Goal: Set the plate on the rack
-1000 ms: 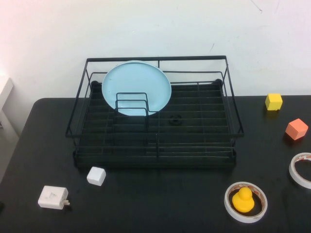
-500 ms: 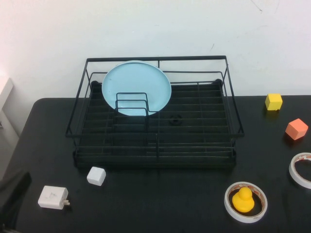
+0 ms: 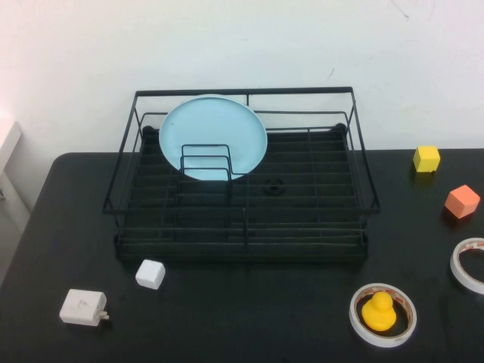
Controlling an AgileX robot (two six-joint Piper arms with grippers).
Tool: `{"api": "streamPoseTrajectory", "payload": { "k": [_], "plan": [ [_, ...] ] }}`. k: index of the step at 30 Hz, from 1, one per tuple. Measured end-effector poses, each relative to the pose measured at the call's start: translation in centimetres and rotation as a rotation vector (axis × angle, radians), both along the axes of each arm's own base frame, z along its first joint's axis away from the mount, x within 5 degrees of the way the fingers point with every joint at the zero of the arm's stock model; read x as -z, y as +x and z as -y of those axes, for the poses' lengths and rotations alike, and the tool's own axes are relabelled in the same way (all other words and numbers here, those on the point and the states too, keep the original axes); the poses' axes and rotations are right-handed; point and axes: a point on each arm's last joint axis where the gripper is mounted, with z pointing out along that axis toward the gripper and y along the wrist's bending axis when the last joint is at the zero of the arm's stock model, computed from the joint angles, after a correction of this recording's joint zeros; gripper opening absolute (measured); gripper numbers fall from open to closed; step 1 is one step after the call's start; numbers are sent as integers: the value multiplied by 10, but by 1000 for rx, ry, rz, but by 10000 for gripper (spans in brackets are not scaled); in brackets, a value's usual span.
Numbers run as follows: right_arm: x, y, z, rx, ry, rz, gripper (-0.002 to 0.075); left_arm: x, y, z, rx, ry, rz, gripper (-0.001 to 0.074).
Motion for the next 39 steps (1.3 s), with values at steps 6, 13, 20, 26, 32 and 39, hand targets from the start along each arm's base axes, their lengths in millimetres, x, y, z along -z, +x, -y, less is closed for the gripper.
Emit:
{"api": "streamPoseTrajectory", "payload": {
  "k": [6,13,20,26,32,39],
  "plan": [
    [0,0,0,-1,2,-1,1,10,-12,-8,-61,-44,89,-1],
    [0,0,0,-2,2,-2,1,22,-14,-3,-49,-25,97,-1],
    [0,0,0,-3,2,-3,1,21,-15,2,-2,-68,101,-1],
    [0,0,0,-4,2,-4,1,20,-15,2,-6,-149,89,-1],
    [0,0,0,-4,2,-4,1,28,-15,3,-16,-154,10,-1],
    [0,0,0,-4,2,-4,1,36,-16,4,-13,-72,-70,-1]
  ]
}}
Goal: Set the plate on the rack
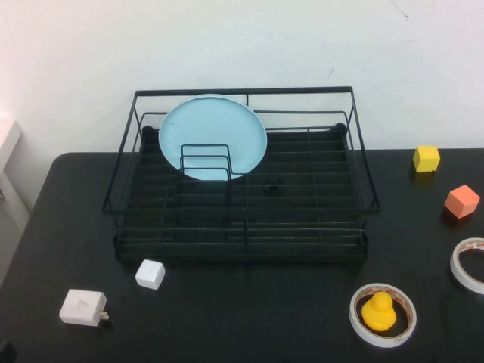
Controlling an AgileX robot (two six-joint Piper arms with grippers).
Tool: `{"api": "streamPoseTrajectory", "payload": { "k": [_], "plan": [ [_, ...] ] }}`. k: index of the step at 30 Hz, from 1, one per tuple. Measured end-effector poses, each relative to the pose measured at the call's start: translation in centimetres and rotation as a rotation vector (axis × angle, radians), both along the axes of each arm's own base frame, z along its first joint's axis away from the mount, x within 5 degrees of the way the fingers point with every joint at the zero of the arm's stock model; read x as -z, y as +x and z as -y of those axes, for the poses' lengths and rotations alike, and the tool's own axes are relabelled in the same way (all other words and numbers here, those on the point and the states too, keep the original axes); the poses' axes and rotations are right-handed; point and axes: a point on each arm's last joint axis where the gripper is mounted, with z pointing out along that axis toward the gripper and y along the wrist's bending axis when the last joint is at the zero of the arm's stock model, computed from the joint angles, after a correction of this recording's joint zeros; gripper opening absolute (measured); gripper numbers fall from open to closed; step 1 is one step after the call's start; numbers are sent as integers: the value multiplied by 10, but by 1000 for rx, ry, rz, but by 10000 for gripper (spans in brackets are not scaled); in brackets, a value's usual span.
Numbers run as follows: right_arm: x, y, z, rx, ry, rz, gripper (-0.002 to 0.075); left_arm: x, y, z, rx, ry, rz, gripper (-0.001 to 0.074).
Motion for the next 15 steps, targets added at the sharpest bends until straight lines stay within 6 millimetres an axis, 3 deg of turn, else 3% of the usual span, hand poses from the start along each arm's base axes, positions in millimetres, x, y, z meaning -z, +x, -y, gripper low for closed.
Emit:
{"api": "streamPoseTrajectory", "payload": {
  "k": [15],
  "plan": [
    [0,0,0,0,4,0,1,13,-4,0,0,-8,-143,-1]
  ]
}}
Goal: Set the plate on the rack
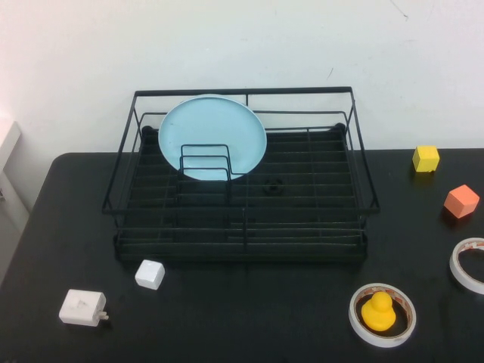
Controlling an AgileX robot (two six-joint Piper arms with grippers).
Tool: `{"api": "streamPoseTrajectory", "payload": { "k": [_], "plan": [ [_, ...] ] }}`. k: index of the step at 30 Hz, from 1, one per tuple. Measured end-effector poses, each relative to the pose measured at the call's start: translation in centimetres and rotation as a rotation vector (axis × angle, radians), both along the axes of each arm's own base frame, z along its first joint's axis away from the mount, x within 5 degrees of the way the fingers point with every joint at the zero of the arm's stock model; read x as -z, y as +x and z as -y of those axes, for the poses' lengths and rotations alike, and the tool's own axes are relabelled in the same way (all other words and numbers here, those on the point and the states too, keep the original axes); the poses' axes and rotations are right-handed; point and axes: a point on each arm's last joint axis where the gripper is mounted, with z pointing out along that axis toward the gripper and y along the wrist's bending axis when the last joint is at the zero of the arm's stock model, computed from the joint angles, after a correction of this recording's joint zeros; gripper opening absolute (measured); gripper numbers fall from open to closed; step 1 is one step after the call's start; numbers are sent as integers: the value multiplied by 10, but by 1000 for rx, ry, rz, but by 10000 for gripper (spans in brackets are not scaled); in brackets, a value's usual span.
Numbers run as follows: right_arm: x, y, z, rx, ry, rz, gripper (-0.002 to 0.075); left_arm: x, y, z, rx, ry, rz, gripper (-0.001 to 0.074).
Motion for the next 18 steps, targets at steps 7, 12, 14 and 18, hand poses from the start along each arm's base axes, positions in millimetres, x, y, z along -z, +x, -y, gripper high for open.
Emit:
{"api": "streamPoseTrajectory", "payload": {
  "k": [7,12,14,18],
  "plan": [
    [0,0,0,0,0,0,0,0,0,-1,0,24,0,-2],
    [0,0,0,0,0,0,0,1,0,-1,1,27,-2,-2],
    [0,0,0,0,0,0,1,1,0,-1,1,29,-3,-2],
    [0,0,0,0,0,0,1,1,0,-1,0,31,-3,-2]
  ]
}}
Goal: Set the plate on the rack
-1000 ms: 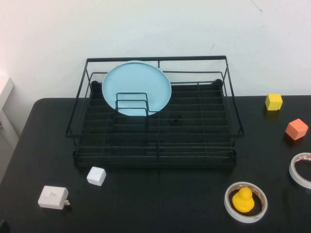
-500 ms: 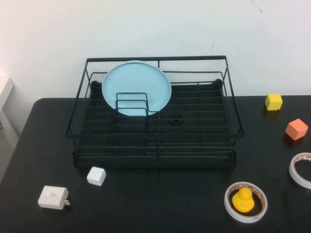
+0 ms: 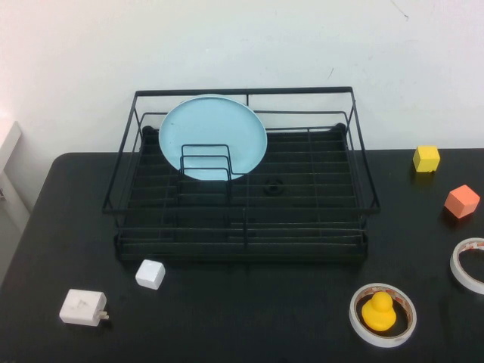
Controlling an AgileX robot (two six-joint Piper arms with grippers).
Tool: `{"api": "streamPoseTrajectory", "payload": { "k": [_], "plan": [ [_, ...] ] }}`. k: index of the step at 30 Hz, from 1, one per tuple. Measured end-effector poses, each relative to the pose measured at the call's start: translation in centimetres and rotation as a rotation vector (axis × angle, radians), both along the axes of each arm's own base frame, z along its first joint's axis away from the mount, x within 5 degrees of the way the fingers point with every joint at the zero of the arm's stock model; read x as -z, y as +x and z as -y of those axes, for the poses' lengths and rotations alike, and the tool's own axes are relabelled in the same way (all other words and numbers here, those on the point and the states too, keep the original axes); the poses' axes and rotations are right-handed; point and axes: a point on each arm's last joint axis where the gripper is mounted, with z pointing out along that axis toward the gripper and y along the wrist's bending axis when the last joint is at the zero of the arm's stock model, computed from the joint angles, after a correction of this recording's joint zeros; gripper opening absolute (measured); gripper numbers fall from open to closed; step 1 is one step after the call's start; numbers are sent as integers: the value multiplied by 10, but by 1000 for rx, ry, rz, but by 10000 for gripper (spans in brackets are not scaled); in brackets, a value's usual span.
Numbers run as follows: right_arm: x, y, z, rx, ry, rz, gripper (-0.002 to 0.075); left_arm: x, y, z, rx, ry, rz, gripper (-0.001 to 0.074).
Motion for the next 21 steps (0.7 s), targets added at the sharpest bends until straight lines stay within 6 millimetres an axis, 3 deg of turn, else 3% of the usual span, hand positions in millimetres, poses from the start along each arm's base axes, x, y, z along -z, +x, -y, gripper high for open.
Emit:
{"api": "streamPoseTrajectory", "payload": {
  "k": [21],
  "plan": [
    [0,0,0,0,0,0,0,0,0,-2,-31,-8,-10,-2]
  ]
}}
